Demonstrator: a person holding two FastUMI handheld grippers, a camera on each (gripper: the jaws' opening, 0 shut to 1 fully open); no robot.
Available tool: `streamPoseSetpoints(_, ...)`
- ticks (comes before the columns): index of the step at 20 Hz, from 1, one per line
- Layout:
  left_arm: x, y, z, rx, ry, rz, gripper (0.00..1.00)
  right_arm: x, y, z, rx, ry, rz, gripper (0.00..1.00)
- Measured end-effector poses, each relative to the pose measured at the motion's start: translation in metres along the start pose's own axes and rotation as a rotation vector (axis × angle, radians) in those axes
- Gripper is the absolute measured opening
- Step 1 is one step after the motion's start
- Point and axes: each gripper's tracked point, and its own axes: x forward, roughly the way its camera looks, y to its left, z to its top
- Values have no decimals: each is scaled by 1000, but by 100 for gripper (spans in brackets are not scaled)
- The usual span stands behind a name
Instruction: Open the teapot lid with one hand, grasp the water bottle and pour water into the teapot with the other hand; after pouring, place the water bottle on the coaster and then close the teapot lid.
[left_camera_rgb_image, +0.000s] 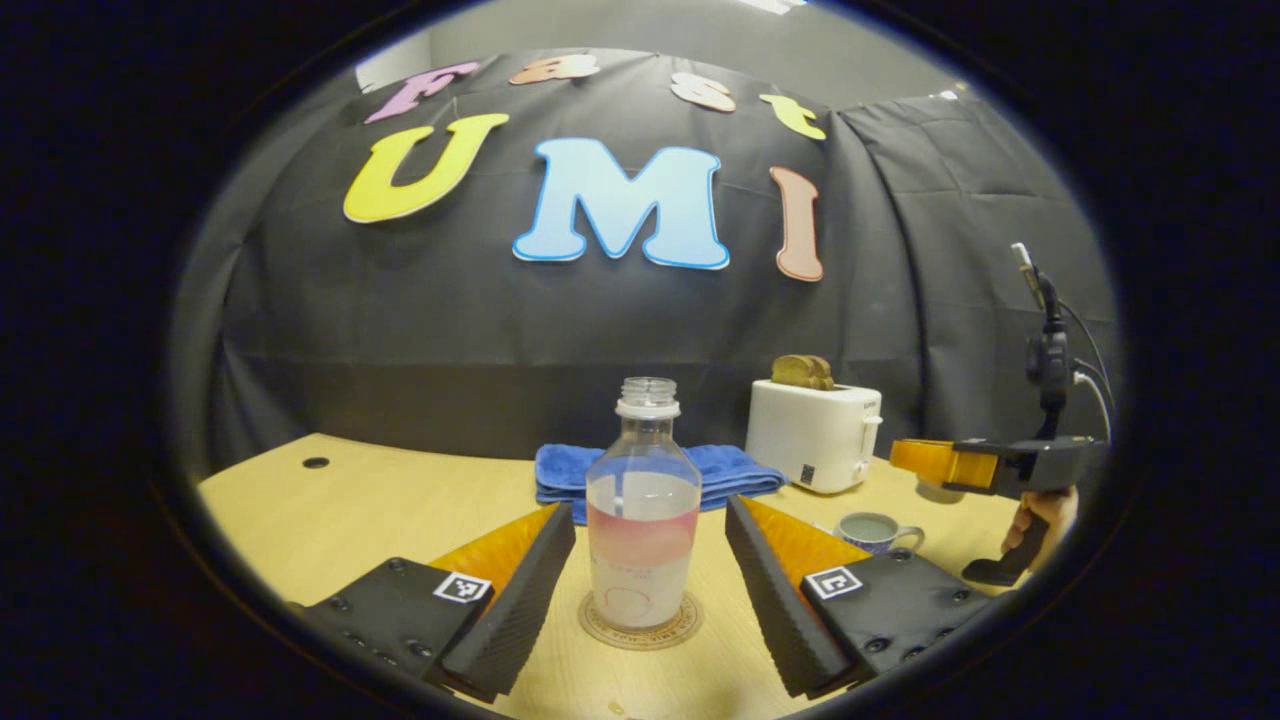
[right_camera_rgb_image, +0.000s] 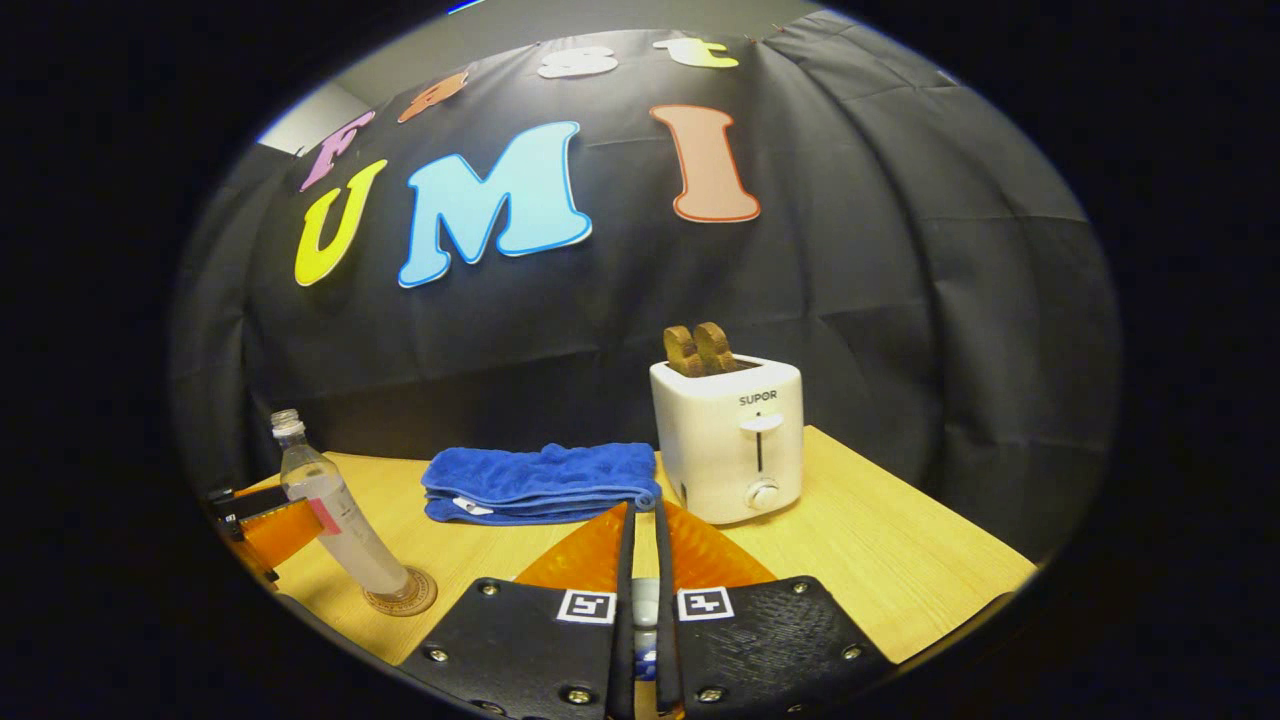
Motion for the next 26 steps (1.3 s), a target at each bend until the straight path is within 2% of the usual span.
streamPoseSetpoints(5,-7,11,14,-12,-63,25,100,12,28,2,-66,-66,23,8)
streamPoseSetpoints(9,-7,12,15,-5,-68,24,100,28,45,-1,-17,-89,58,8)
streamPoseSetpoints(13,-9,11,19,-1,-76,16,100,36,42,-18,-48,-48,30,8)
streamPoseSetpoints(18,-5,11,13,-12,-67,12,100,43,46,-27,6,-35,61,8)
streamPoseSetpoints(23,-2,10,7,-11,-46,5,100,43,45,-27,-66,-35,19,8)
streamPoseSetpoints(26,-1,11,3,-13,-38,8,100,42,45,-29,-59,-21,22,8)
